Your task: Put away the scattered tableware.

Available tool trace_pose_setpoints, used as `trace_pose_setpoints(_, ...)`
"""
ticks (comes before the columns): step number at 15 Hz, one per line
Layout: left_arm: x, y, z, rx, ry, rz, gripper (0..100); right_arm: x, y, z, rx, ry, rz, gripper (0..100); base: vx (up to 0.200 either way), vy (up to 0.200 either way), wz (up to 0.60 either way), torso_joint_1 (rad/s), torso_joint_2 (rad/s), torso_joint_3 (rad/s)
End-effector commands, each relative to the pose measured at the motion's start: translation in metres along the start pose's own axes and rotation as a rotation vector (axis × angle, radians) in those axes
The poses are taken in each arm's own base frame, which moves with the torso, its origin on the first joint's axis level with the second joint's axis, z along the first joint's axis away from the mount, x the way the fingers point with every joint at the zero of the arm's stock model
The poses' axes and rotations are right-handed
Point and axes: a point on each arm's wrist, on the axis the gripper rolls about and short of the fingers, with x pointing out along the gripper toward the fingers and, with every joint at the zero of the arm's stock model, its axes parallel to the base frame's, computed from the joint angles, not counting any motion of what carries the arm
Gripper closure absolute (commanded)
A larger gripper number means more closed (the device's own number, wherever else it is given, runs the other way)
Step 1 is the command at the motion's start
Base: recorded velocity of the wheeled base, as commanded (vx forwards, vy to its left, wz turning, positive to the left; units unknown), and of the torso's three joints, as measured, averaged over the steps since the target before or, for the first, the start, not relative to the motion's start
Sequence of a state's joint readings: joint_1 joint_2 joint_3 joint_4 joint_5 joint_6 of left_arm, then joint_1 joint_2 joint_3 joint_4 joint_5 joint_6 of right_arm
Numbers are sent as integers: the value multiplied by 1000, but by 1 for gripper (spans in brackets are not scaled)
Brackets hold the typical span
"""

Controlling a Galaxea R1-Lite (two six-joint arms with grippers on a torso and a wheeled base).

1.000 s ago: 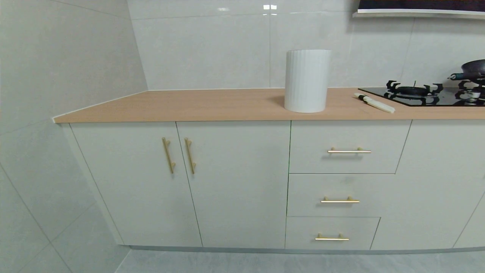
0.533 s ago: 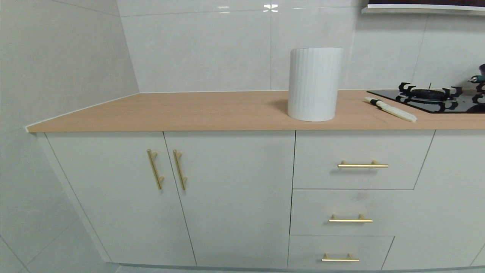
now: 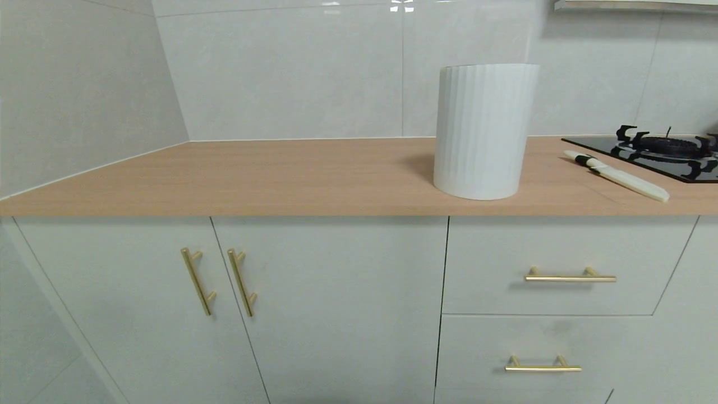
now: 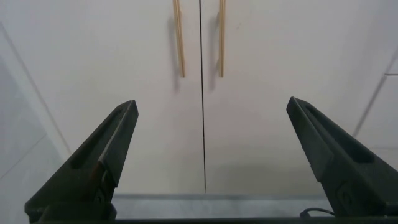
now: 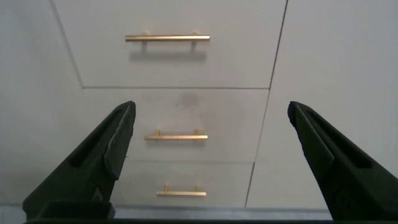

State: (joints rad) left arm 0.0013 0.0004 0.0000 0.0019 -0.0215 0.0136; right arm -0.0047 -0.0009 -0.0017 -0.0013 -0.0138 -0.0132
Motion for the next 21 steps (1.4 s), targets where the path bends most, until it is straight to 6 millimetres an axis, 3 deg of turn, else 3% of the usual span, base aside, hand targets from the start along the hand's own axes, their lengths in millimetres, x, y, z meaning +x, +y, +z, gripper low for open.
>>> trace_pose_setpoints(1, 0, 0, 0, 0, -1, 0, 0, 0, 0, 0, -1, 2, 0, 0, 200, 0, 0, 7, 7, -2)
trace_pose_setpoints(5, 0, 0, 0, 2, -1, 0, 0, 0, 0, 0, -1, 1, 0, 0, 50, 0, 0, -1, 1, 1)
trace_pose_setpoints(8, 0, 0, 0, 0, -1, 0, 0, 0, 0, 0, -1, 4, 0, 0, 0, 0, -600, 4, 4, -1)
trace_pose_setpoints(19, 0, 0, 0, 2, -1, 0, 0, 0, 0, 0, -1, 2, 0, 0, 0, 0, 0, 0, 0, 0)
trace_pose_setpoints(21, 0, 0, 0, 3, -1, 0, 0, 0, 0, 0, -1, 2, 0, 0, 0, -200, 0, 5, 2, 2)
